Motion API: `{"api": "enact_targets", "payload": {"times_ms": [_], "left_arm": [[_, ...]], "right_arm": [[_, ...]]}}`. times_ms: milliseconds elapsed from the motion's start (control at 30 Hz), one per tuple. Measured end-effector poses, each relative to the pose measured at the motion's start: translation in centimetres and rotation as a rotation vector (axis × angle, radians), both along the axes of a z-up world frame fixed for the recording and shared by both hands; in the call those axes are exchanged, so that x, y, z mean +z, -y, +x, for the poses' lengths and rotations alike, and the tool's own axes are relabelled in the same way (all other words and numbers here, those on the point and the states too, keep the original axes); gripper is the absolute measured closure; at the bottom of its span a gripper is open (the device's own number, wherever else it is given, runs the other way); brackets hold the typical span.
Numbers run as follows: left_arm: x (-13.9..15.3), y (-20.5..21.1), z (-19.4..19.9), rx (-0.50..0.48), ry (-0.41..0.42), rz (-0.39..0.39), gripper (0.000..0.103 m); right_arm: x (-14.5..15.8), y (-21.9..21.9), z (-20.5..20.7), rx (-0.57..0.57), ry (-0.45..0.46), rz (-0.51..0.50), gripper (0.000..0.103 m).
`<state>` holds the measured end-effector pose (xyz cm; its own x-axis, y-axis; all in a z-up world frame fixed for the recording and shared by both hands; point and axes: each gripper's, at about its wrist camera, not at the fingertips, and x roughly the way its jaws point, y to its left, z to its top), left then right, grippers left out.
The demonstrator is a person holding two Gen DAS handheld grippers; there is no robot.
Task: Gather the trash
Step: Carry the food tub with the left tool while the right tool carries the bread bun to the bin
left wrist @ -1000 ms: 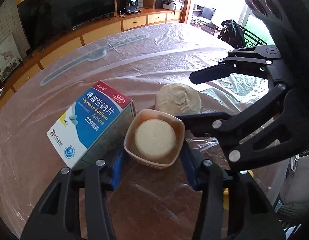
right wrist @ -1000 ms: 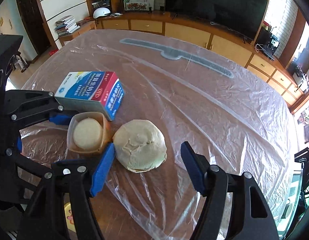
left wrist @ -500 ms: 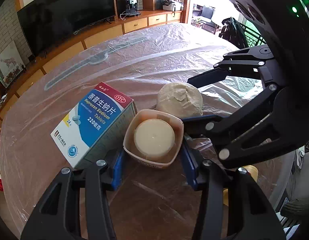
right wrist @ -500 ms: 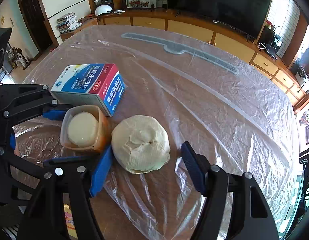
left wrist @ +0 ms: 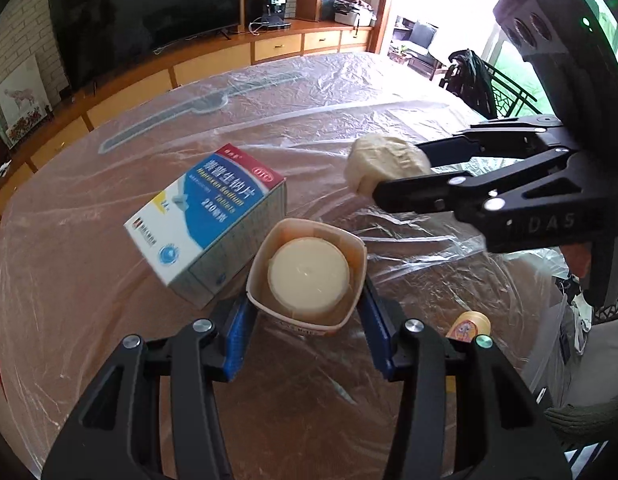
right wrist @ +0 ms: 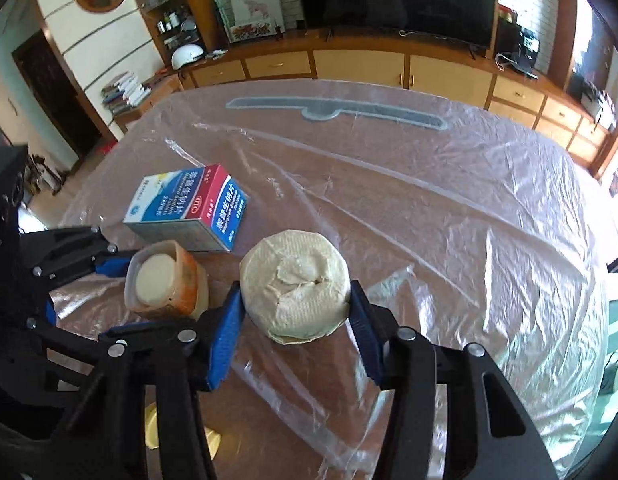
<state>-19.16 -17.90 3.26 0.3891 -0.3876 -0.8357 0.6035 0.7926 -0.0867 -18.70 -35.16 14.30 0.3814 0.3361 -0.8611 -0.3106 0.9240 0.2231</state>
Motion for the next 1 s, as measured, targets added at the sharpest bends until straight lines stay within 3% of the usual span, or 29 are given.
{"api": "enact_targets", "payload": {"times_ms": [467,1000], "left_arm": [[2.4,-3.2,-1.9,0.122,0.013,-0.113,0.053],[2.4,-3.9,-7.7,0.165,0.015,-0.088,0.053]], "right_arm": [[2.9,1.5,-4.1,-0.021,0.041,0.072,0.053],[4.4,1.1,-11.3,0.008,0.033,0.111,0.053]]}}
